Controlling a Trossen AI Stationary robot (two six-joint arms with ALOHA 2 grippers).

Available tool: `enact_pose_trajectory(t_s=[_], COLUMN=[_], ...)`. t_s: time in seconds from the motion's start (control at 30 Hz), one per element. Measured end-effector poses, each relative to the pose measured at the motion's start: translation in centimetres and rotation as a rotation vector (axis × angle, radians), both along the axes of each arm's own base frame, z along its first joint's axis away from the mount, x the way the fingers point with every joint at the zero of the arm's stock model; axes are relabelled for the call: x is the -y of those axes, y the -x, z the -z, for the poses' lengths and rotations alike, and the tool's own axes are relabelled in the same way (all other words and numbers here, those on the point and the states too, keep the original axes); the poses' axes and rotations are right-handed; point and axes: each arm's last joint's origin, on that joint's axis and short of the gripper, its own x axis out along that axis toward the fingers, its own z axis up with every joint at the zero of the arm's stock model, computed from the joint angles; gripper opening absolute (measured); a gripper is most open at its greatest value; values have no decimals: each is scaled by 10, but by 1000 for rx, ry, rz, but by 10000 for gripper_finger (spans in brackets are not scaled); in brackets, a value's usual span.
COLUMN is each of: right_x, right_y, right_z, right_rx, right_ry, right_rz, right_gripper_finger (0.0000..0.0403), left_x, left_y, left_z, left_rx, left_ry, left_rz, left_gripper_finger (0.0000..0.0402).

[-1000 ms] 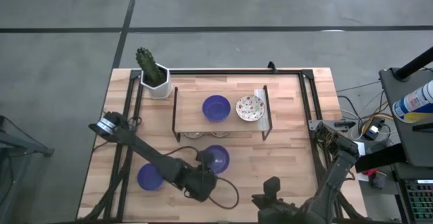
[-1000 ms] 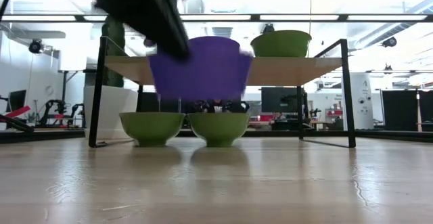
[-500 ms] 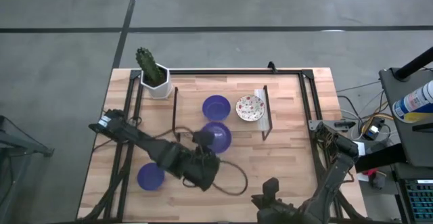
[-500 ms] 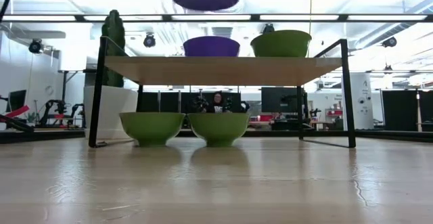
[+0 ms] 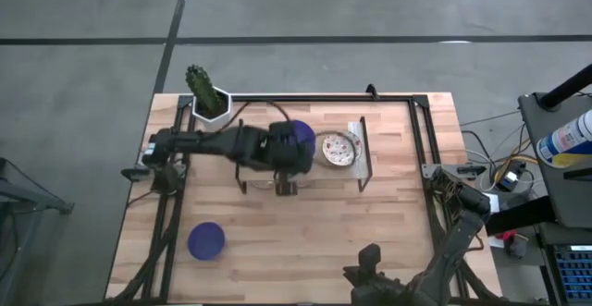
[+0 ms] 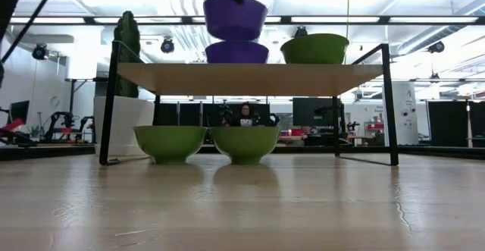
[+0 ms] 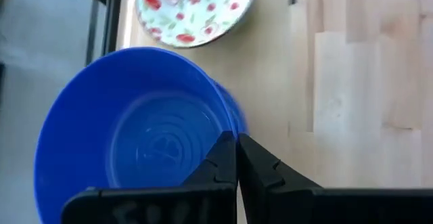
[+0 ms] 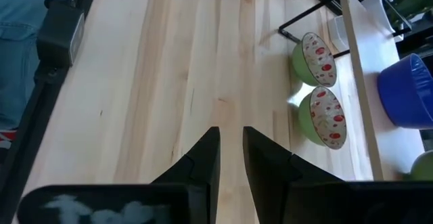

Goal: Pick & Place Mini bowls
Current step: Stack the right blue bowl on the blue bowl on the shelf

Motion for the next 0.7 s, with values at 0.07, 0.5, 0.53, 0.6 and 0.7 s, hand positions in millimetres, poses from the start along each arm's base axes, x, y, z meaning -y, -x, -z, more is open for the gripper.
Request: enact_pose_trajectory(t_s=[0.07, 0.5, 0.53, 0.6, 0.7], right_x=[0, -1, -1, -2, -2], right_y=[0, 1, 1, 1, 1], right_z=[1, 2, 2, 2, 2], right_rx=[-3, 1, 1, 2, 4], right_ry=[4, -3, -3, -5, -7], right_rz=[0, -4, -4, -5, -6], right_gripper_finger=[61, 61, 61, 61, 61], left_x=[-12, -30, -30, -31, -31], left_y=[-1, -8, -7, -7, -7], left_z=[2, 16, 18, 22, 26], left_rx=[4, 20, 10, -2, -14], left_ry=[20, 161, 163, 162, 153], left_rz=[-22, -1, -10, -24, -33], left_gripper_finger=[0, 0, 0, 0, 0])
